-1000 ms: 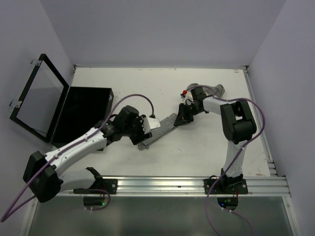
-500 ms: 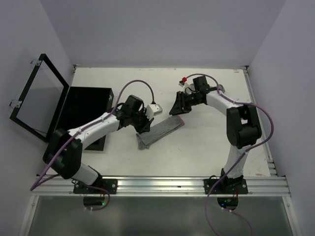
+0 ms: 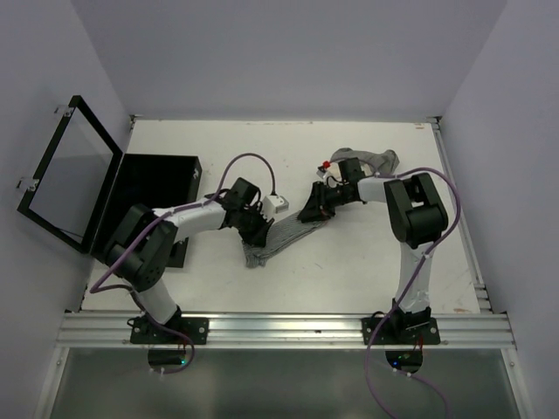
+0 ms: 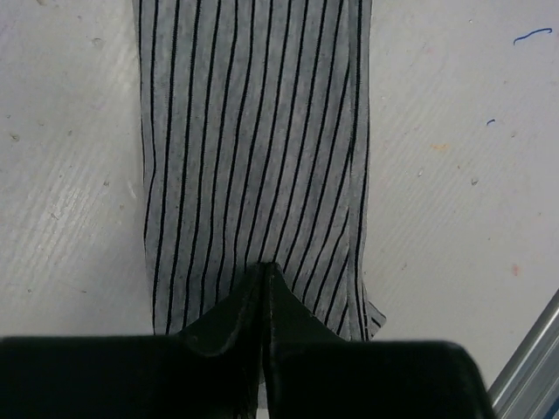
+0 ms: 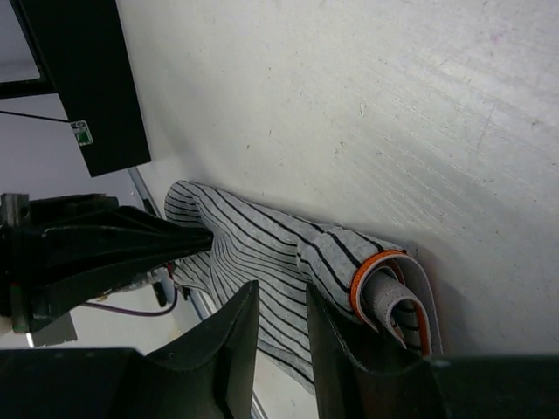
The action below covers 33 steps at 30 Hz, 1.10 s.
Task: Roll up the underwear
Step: Fold the underwear
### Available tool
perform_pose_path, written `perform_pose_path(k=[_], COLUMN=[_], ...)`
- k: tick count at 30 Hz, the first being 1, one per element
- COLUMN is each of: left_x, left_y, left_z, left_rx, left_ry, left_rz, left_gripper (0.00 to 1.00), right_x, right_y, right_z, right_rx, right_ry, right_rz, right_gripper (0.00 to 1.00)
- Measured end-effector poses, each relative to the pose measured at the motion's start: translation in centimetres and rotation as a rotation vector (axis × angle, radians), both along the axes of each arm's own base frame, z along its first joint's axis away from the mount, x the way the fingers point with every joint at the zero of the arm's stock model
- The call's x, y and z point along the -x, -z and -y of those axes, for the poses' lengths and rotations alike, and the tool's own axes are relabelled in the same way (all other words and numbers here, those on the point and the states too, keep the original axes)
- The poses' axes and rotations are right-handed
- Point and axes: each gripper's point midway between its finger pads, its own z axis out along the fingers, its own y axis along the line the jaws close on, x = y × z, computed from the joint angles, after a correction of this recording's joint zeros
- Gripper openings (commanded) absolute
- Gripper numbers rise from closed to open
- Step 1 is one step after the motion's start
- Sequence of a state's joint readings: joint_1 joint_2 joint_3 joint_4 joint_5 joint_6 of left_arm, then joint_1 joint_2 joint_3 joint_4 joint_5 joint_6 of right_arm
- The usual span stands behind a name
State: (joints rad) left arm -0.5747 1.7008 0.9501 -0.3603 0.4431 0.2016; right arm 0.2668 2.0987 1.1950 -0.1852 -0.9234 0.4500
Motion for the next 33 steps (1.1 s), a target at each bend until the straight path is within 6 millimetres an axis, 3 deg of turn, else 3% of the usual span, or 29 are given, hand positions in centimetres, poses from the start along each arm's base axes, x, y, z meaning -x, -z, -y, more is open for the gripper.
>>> perform_pose_path(k=[5, 8, 9, 12, 14, 17, 20, 22, 24, 28, 31, 33], left_x=[-1.7, -3.6, -4.5, -7.0, -8.4, -8.9, -8.8, -7.8, -5.7, -1.6, 1.7, 2.3], left_y=[0.5, 0.2, -0.1, -1.8, -3.6, -6.2, -9.2, -10.2, -9.3, -4.6, -1.8, -0.9], left_z=[-0.6, -0.4, -0.2, 0.7, 1.2, 0.7, -0.2, -1.1, -2.2, -4.2, -5.0, -4.8], left_rx=[-0.001, -0.013, -0.015, -0.005, 0.013, 0.025, 0.033, 0.026, -0.004, -0.106, -0.185, -0.209], left_ry=[-0.013, 0.012, 0.027, 0.068, 0.083, 0.090, 0.097, 0.097, 0.112, 0.135, 0.170, 0.180], left_rz=[-0.016, 0.021, 0.046, 0.130, 0.198, 0.273, 0.353, 0.361, 0.315, 0.189, 0.089, 0.064], left_gripper=[0.08, 0.21, 0.35, 0.46, 0.47, 0.45, 0.33, 0.25, 0.22, 0.21, 0.18, 0.17], right_x=[1.5, 3.4, 4.0, 4.6, 3.5, -0.2, -3.9, -5.7, -6.6, -5.4, -3.7, -2.8], right_y=[-0.3, -1.4, -2.0, -5.2, -7.9, -11.6, -13.5, -12.7, -9.5, -4.1, -1.7, -0.4], right_z=[0.9, 1.2, 1.3, 1.2, 1.1, 1.3, 2.0, 2.7, 3.6, 5.1, 6.0, 6.4], right_rx=[0.012, 0.006, -0.002, -0.032, -0.039, -0.029, 0.033, 0.100, 0.190, 0.315, 0.383, 0.421], right_ry=[0.018, 0.007, -0.004, -0.053, -0.086, -0.108, -0.113, -0.118, -0.140, -0.199, -0.248, -0.279], right_rz=[0.029, 0.018, 0.013, 0.054, 0.118, 0.282, 0.423, 0.461, 0.440, 0.347, 0.315, 0.312], right_gripper=[0.38, 0.42, 0.45, 0.49, 0.48, 0.43, 0.34, 0.28, 0.22, 0.17, 0.16, 0.15])
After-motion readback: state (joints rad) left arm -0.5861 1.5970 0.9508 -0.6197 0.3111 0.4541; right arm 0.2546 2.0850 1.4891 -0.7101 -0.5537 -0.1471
